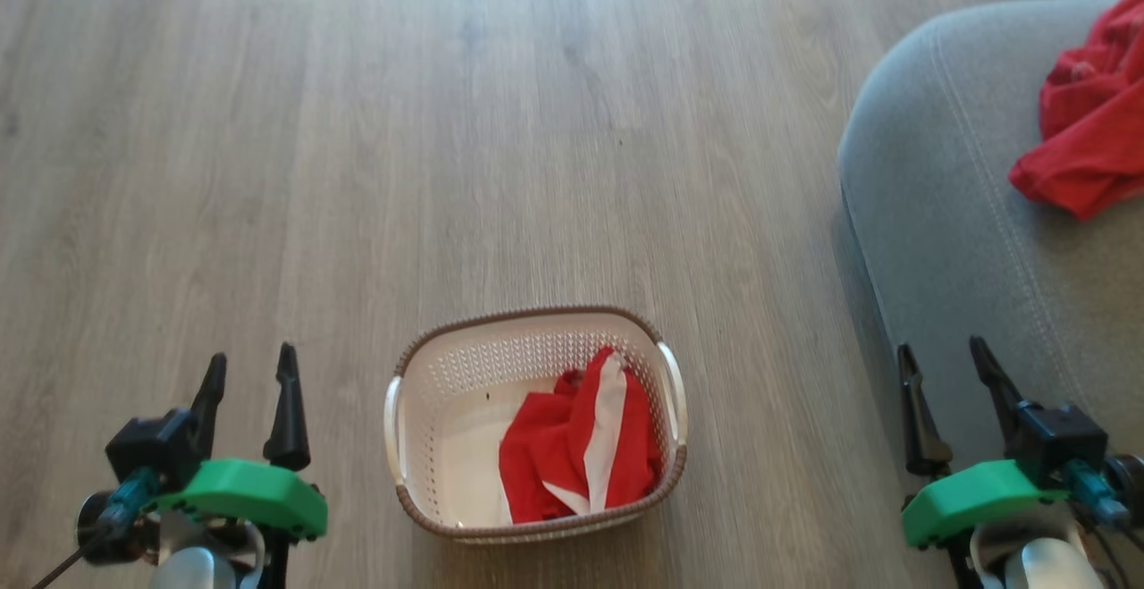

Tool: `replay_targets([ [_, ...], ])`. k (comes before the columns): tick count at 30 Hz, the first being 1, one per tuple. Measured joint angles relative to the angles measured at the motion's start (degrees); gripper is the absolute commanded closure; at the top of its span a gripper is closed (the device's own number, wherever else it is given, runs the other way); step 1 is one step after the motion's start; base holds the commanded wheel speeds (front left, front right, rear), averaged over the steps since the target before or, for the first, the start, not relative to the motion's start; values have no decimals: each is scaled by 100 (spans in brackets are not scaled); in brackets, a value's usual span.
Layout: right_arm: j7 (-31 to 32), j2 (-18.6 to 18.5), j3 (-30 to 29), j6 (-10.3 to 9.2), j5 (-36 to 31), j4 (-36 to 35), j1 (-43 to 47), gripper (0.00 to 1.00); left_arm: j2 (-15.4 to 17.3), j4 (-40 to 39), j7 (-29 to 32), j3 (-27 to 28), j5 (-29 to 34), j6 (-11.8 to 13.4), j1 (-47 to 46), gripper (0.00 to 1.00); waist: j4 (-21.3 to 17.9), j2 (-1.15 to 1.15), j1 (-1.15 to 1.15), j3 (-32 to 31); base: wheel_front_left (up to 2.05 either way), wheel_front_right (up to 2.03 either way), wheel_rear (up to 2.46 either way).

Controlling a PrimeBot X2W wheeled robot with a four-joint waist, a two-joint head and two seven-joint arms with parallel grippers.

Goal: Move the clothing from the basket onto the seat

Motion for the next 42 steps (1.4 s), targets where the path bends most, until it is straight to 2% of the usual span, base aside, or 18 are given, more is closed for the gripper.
replay_targets([
  [6, 0, 16, -123, 1, 9, -156, -252, 0, -1, -134, 0, -226, 1, 0, -300, 0, -134, 0, 0, 423, 0, 0, 0],
  [14, 0, 16, -134, 0, 105, -463, -782, 0, -2, -272, 0, -525, 80, -2, -1104, 0, -297, 0, 1, 1329, 0, 0, 0],
  [19, 0, 16, -91, 0, 216, -620, -1313, 0, -8, -203, -1, -771, 269, -99, -1861, 0, -450, 0, 2, 2206, 0, 0, 0],
  [26, 0, 16, 119, 1, 478, -749, -1934, 0, -7, 436, 53, -1361, 641, -199, -2861, 0, -711, -1, 3, 3421, 0, 0, 0],
  [35, 0, 15, 436, 1, 719, -818, -2490, 0, -7, 1484, 1202, -2139, 1176, -142, -4016, 0, -1004, -1, 2, 4609, 0, 0, 0],
  [42, 0, 14, 586, 1, 920, -805, -2641, 0, -5, 2441, 1954, -2351, 1136, 96, -4415, 0, -1324, -1, 0, 4910, 0, 0, 0],
])
